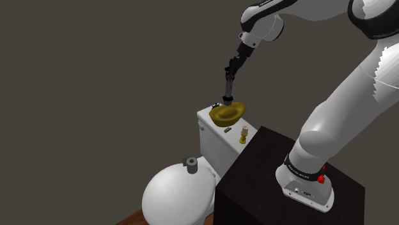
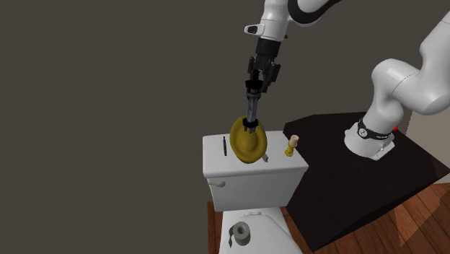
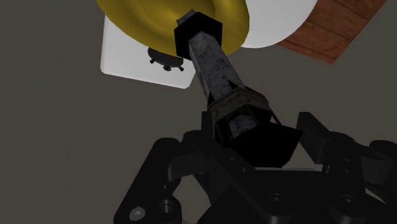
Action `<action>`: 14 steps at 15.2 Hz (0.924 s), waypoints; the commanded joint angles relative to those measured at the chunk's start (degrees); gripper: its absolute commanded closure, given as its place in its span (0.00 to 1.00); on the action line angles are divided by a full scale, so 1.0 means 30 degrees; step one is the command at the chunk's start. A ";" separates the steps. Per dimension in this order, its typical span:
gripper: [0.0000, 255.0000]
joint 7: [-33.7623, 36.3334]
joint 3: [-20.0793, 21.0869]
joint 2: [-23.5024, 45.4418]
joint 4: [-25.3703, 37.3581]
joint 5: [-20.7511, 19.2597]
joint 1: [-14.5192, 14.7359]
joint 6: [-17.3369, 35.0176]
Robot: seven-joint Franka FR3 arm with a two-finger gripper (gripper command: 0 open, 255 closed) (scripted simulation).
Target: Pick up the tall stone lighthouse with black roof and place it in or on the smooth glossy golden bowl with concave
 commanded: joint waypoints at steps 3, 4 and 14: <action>1.00 -0.0616 -0.0293 0.0453 -0.0736 0.0517 -0.0064 0.0737; 1.00 -0.0784 -0.0326 0.0578 -0.0873 0.0652 -0.0036 0.0950; 1.00 -0.1641 -0.0429 0.1237 -0.1449 0.1387 0.0062 0.1918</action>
